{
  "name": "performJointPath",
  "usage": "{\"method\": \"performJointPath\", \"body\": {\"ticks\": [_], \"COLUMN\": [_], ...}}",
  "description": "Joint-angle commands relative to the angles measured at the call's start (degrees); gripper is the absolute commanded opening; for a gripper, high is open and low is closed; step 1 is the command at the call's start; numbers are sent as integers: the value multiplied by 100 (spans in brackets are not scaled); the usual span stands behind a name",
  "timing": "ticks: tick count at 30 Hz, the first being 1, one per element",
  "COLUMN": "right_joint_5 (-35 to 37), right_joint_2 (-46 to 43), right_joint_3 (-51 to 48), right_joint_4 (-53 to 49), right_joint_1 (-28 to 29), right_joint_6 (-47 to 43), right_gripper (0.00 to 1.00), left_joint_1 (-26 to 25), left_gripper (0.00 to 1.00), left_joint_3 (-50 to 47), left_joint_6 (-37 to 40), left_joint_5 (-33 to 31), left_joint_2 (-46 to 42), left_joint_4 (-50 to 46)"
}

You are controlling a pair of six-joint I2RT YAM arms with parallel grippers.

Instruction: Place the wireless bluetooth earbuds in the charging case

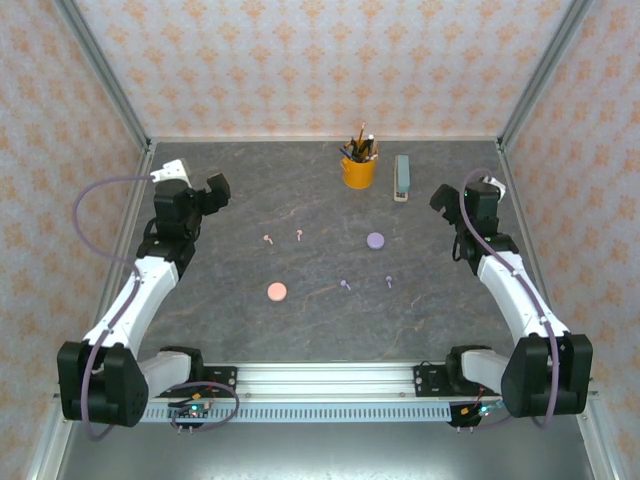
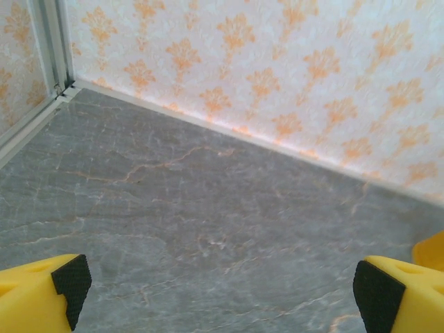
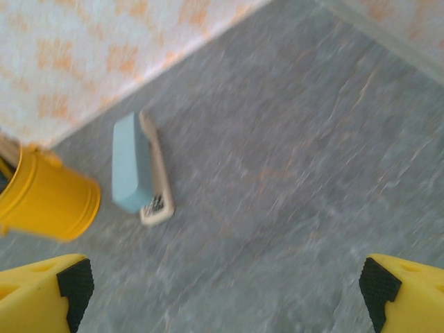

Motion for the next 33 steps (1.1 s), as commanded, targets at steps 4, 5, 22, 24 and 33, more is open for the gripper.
{"method": "performJointPath", "body": {"ticks": [4,5,22,24,33], "right_joint_5": [-906,-901,-295,-316,-560], "right_joint_2": [226,327,2884,3180,4230], "right_joint_3": [522,635,2420,2636,3410], "right_joint_4": [-1258,-1437,-3483,-3578,-3757], "right_joint_1": [484,623,1982,2040,2208], "right_joint_6": [-10,-56,-135,-157,-219], "right_gripper": [100,100,91,90,87], "left_joint_1": [-17,-17,-1749,-1946,-2398], "left_gripper": [100,100,100,100,100], "left_joint_3": [213,174,955,997,841], "left_joint_6": [-1594,-1673,-1901,-1915,-1919], "left_joint_5": [-272,-139,283,305,234], "left_joint_2": [-241,-208,968,1064,1171], "left_joint_4": [-1073,-1054,-1543,-1503,-1346]}}
